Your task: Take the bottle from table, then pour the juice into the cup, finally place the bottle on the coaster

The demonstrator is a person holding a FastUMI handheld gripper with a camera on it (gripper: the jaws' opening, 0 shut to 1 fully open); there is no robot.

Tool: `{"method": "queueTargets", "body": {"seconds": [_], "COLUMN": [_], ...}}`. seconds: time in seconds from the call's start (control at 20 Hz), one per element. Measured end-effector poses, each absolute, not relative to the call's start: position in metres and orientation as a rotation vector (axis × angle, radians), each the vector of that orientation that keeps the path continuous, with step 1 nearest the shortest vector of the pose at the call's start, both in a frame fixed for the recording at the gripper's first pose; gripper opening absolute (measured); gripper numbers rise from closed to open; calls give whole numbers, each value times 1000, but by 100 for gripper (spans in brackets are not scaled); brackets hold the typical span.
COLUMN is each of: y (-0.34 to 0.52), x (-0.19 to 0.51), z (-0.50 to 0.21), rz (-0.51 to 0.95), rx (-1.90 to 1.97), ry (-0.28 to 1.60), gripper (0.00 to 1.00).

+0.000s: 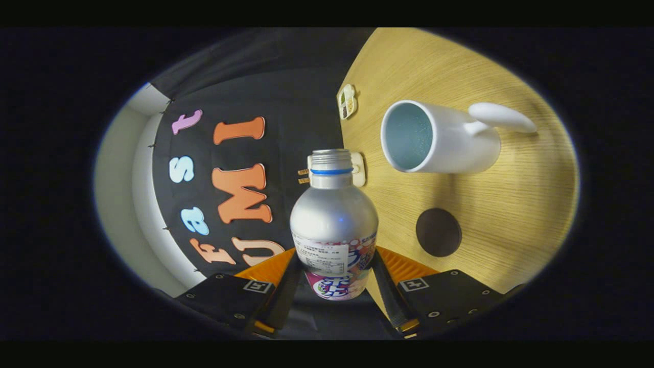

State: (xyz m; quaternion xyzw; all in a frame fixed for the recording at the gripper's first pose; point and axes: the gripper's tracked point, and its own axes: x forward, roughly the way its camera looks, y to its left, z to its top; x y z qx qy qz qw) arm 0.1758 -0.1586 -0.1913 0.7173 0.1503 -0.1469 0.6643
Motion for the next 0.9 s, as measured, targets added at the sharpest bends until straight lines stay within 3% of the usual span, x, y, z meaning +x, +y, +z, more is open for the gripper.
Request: {"method": "queueTargets", "body": {"seconds": [0.9], "y": [-163], "x": [175], "z": [-168], "rz": [-306], "rx": [1861], "ry": [309], "gripper": [75]}}
